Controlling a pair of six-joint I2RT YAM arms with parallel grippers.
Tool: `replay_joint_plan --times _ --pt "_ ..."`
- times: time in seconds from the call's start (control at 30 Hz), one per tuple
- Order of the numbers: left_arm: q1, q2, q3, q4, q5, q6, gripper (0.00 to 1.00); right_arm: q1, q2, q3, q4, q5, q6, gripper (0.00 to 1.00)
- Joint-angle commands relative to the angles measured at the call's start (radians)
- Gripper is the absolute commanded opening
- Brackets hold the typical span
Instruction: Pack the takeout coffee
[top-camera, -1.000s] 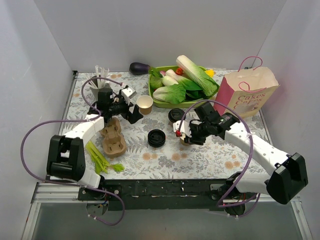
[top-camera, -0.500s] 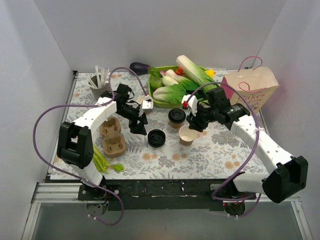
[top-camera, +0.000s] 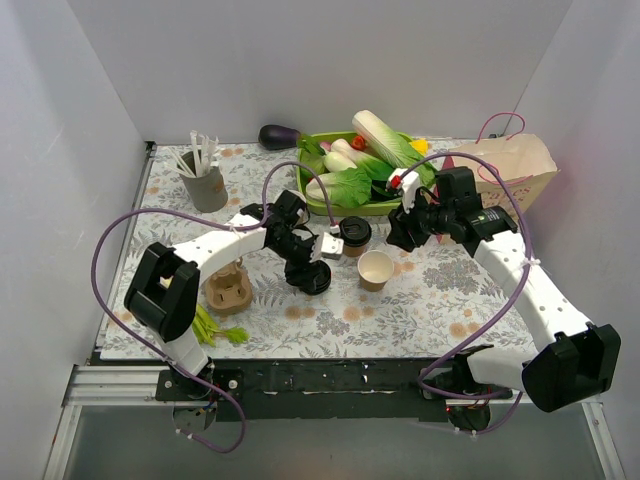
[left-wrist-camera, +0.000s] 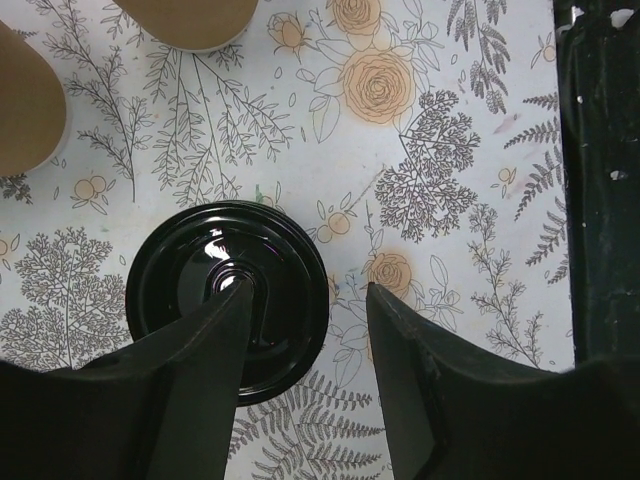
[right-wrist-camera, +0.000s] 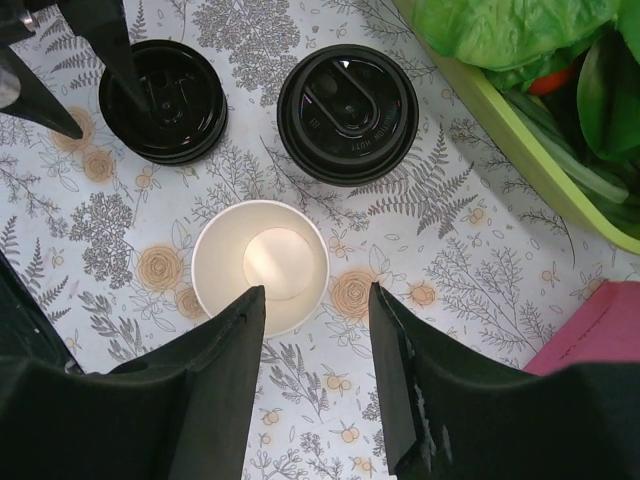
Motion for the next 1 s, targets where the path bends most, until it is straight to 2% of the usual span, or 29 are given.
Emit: replay_joint_plan --times 0.0,0.33,0.77,0.83,0.97 --pt "-0.019 0.016 -0.026 0.058 -0.053 -0.009 0.48 -0.016 -0.038 -0.022 0.028 -0.029 0.027 0.54" --pt "-0.033 0.025 -0.067 0.075 -0.073 0.013 0.43 -0.034 -0.036 -0.044 0.038 -0.021 0.027 0.54" --pt "-0.031 0.013 -0.022 0.055 -0.057 -0.065 0.22 -0.037 -0.018 -0.056 0.028 -0.031 0.012 0.52" --pt "-0.03 -0.01 -0.015 0.047 -0.048 -0.085 0.14 -0.042 -0.013 -0.074 0.029 -0.018 -0.008 0.52" --pt "-0.028 -0.058 -0.021 0.058 -0.028 -0.15 0.12 -0.057 0.016 -0.08 0.032 0.003 -0.043 0.51"
